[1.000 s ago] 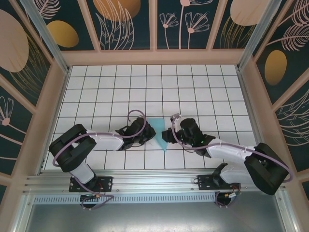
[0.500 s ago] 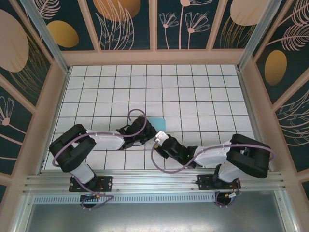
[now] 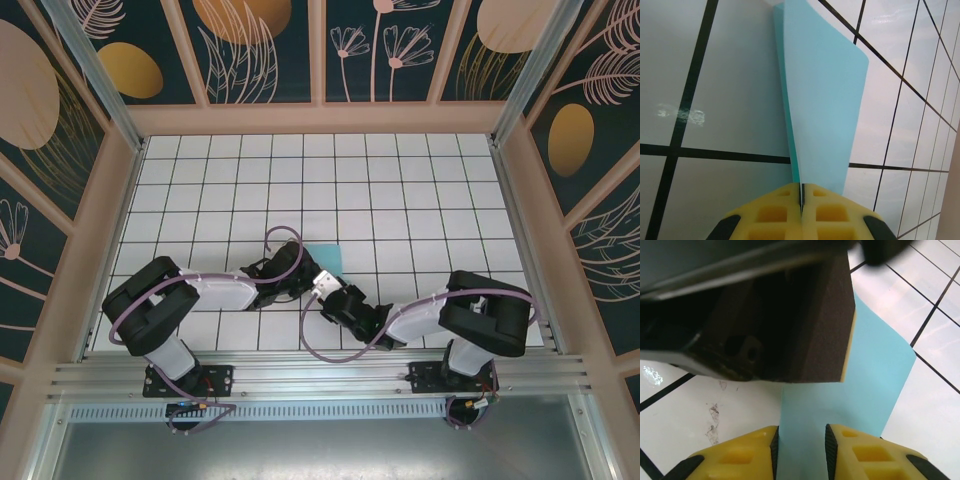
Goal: Fold a paper plane with a square sheet of paper (pick it up from the middle)
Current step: Fold the wing for the fifth time at the center of the table.
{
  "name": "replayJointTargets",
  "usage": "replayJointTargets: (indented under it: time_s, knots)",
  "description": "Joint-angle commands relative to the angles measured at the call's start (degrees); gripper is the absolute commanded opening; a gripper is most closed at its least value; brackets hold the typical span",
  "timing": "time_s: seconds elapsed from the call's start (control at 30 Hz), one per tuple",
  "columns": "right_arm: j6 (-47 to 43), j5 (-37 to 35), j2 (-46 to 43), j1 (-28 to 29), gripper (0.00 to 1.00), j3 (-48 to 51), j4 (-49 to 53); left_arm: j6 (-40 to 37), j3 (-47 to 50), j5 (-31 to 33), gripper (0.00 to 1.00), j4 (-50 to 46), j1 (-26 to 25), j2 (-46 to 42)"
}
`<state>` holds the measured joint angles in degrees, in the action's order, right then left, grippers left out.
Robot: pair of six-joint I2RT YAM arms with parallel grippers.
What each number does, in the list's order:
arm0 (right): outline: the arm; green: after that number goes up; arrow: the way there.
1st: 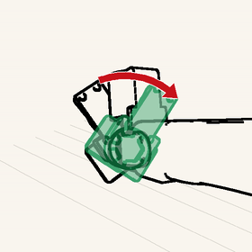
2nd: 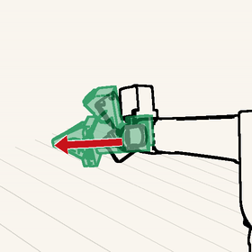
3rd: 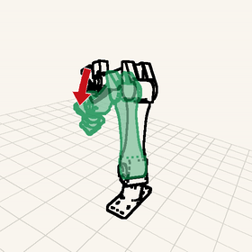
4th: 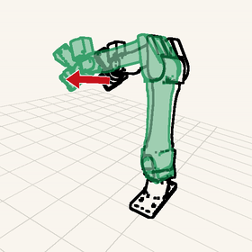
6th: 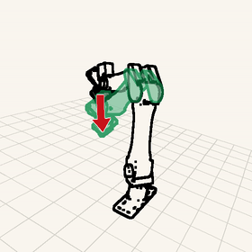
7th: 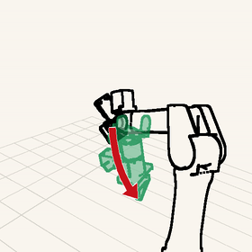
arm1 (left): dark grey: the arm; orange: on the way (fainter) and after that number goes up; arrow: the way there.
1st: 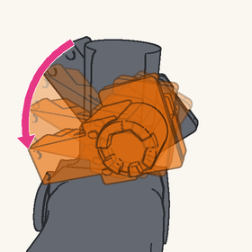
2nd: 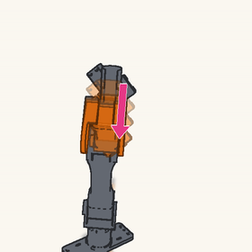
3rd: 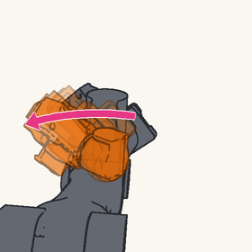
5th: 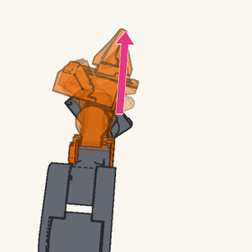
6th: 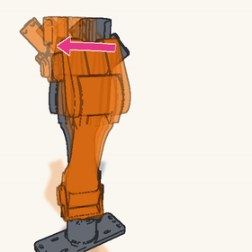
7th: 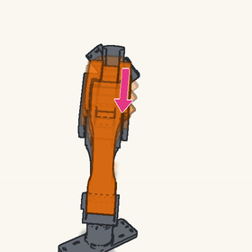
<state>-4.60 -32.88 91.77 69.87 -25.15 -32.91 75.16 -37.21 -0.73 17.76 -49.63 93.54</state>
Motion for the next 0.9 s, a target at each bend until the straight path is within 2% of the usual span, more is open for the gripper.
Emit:
replayJointTargets:
  time_s: [0.0,0.07,0.3,0.4,0.5,0.53,0.6,0.73,0.87]
  knots:
    - [-0.17,-2.24,2.16,0.36,0.29,-0.52,-0.82,1.05,-1.34,-0.10,0.03,0.00,-0.56,0.17]
    - [0.07,-2.62,2.92,0.39,0.26,-0.43,-1.23,1.21,-1.19,-0.02,0.04,0.03,-0.48,0.12]
    - [1.98,-3.01,2.81,0.45,0.08,1.01,-3.30,1.15,-1.11,0.28,0.09,-0.16,-0.53,-0.54]
    - [3.60,-2.09,2.25,0.39,0.02,2.57,-4.95,1.19,-0.98,1.13,0.15,-0.91,-0.55,-1.52]
    - [5.64,-0.41,1.43,-0.04,0.00,4.54,-7.27,1.32,-0.77,2.50,0.26,-1.54,-0.48,-2.67]
    - [6.56,0.31,1.08,-0.19,0.00,5.38,-8.37,1.18,-0.84,2.96,0.32,-1.75,-0.51,-3.12]
    - [8.69,3.32,-0.15,-1.14,0.00,7.12,-10.90,1.24,-0.69,3.83,0.43,-1.93,-0.52,-4.04]
    - [14.59,9.61,-3.73,-4.23,0.00,10.84,-15.63,1.24,0.40,6.20,0.49,-1.27,-0.49,-6.76]
    - [21.37,19.69,-6.29,-9.58,0.00,14.50,-20.39,0.89,1.96,8.40,0.51,-0.14,-0.54,-9.52]
